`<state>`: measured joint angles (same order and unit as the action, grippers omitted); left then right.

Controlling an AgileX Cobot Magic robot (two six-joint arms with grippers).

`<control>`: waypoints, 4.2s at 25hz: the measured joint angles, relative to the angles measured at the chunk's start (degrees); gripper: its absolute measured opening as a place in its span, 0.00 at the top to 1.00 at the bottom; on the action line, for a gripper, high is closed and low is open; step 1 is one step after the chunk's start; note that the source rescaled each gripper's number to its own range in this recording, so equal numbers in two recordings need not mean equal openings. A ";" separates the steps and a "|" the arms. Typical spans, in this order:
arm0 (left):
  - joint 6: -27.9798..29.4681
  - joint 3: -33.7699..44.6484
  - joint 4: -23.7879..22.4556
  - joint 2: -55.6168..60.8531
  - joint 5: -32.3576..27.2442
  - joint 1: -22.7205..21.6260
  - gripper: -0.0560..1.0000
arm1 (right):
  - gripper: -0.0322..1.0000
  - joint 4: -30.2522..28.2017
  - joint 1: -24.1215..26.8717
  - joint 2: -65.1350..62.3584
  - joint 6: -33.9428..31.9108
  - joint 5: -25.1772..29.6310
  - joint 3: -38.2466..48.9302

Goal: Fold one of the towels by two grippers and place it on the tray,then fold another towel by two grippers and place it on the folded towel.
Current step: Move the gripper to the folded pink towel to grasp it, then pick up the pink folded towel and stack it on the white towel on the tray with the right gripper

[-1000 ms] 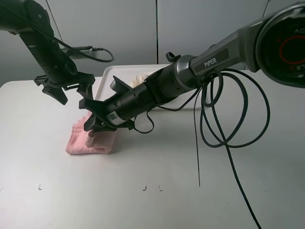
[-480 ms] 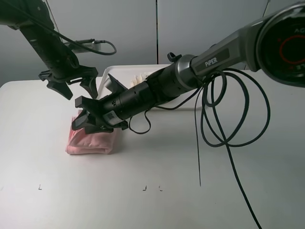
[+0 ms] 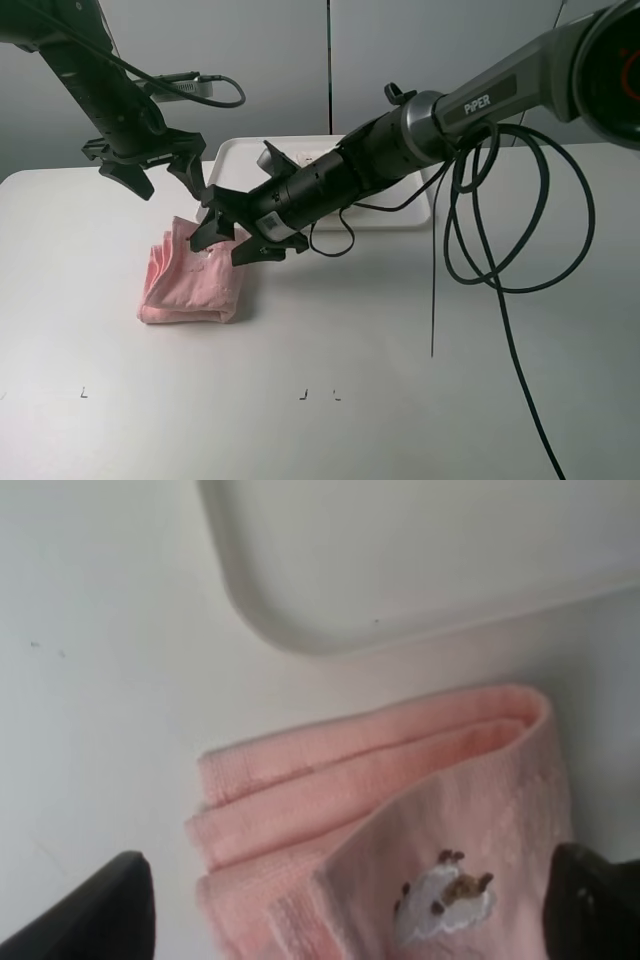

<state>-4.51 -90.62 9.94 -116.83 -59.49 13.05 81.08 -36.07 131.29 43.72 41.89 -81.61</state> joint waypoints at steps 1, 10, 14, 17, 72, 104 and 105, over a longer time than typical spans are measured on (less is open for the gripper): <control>0.00 0.00 0.00 0.00 -0.10 0.00 0.01 | 0.32 -0.94 0.08 0.00 -0.99 -0.68 0.00; -0.04 -0.24 0.31 0.00 -0.24 0.00 0.01 | 0.32 -0.89 0.08 1.86 -3.88 -2.35 -0.10; -0.04 -0.24 0.31 0.00 -0.24 0.00 0.01 | 0.32 1.23 0.08 3.11 -3.90 -2.46 -0.10; -0.13 -0.24 0.31 0.00 -0.24 0.00 0.01 | 0.33 2.32 0.08 3.35 -3.60 -2.77 -0.10; -4.48 -0.38 5.92 0.00 -2.41 0.00 0.00 | 0.92 -44.02 5.72 -0.16 -29.12 -1.83 -27.16; -6.04 -0.38 5.92 0.00 -2.19 0.00 0.00 | 0.20 -42.95 14.76 -0.16 -33.76 -4.43 -23.73; -6.04 -0.38 5.92 0.00 -2.19 0.00 0.00 | 0.08 -42.95 14.76 -0.16 -33.76 -4.57 -23.74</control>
<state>-10.56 -91.00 15.86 -116.83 -61.68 13.05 38.13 -21.31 131.13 9.96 37.31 -105.35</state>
